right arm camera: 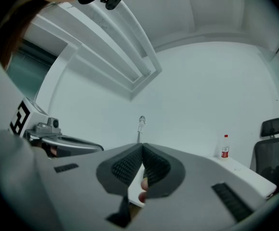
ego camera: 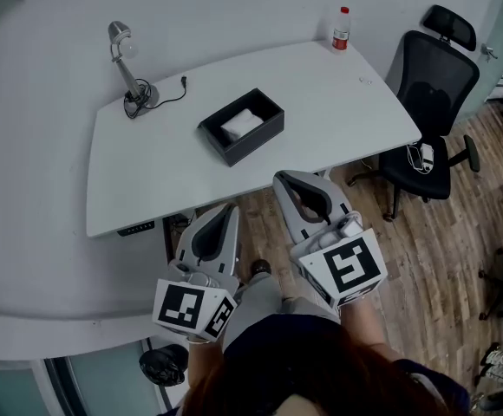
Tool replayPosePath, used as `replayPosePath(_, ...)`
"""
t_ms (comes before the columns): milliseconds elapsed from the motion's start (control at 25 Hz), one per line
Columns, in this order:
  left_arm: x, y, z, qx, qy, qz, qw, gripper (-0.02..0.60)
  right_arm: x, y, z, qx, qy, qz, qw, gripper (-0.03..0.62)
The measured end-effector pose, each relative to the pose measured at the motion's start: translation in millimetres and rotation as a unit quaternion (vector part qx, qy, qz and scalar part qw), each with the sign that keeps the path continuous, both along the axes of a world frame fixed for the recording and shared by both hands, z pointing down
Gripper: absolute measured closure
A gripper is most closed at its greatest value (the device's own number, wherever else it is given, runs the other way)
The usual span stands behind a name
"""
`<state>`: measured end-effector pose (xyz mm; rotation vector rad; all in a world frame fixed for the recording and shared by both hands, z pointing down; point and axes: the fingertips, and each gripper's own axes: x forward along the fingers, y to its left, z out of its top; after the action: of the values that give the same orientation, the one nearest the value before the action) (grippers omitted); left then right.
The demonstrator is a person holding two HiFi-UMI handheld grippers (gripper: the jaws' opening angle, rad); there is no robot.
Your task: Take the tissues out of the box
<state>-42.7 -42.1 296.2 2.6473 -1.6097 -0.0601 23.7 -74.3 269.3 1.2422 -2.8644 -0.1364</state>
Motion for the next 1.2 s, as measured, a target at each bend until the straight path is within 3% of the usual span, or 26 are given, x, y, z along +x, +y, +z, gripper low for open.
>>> replayPosePath(560,-25.9,-63.2,1.9,-0.003,0.011,0.002,0.9999,0.56,-28.9,-65.5,11.3,-0.02,0.037,-0.003,0.999,0.572)
replayPosePath(1200,-62.3,-127.1,12.2,-0.013,0.028,0.009,0.9995,0.56,-63.8,-133.5,38.1,-0.058,0.091,-0.001,0.994,0.518)
